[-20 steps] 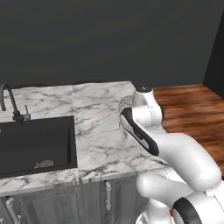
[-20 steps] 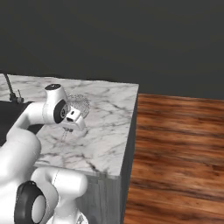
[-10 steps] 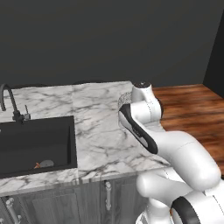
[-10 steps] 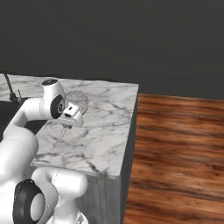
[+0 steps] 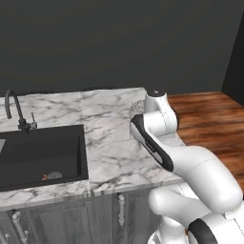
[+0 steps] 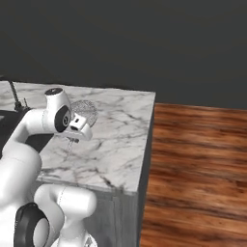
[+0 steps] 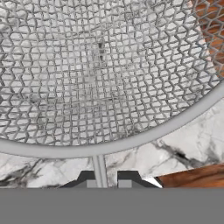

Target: Pick the strainer and strainer and place them in the sink. Then turn on the water.

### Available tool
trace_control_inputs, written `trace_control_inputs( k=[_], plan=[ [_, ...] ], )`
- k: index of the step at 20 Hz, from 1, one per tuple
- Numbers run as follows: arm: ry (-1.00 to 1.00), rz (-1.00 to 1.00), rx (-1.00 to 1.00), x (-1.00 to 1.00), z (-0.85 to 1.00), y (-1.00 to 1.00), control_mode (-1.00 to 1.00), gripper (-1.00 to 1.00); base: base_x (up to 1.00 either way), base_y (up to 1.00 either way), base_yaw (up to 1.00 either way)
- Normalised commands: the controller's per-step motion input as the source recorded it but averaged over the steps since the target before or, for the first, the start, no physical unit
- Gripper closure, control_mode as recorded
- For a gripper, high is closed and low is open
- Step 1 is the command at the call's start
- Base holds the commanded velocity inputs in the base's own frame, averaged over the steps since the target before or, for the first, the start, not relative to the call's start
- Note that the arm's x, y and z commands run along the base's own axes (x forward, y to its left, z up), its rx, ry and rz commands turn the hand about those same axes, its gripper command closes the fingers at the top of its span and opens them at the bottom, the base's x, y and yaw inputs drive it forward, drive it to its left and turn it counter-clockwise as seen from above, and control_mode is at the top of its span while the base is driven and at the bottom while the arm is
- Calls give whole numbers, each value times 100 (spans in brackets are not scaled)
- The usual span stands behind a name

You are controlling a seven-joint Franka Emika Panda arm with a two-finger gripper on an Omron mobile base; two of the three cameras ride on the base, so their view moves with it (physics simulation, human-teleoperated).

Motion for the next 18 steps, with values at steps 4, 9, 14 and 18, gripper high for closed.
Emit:
trace_control_inputs(
  k=[4, 9, 14, 18],
  plan=[
    [0, 0, 0, 0, 0, 0, 100, 100, -27, 74, 0],
    [0, 0, 0, 0, 0, 0, 100, 100, -5, 99, 0],
    [0, 0, 0, 0, 0, 0, 100, 100, 0, 99, 0],
    [0, 0, 0, 0, 0, 0, 100, 100, 0, 73, 0]
  ],
)
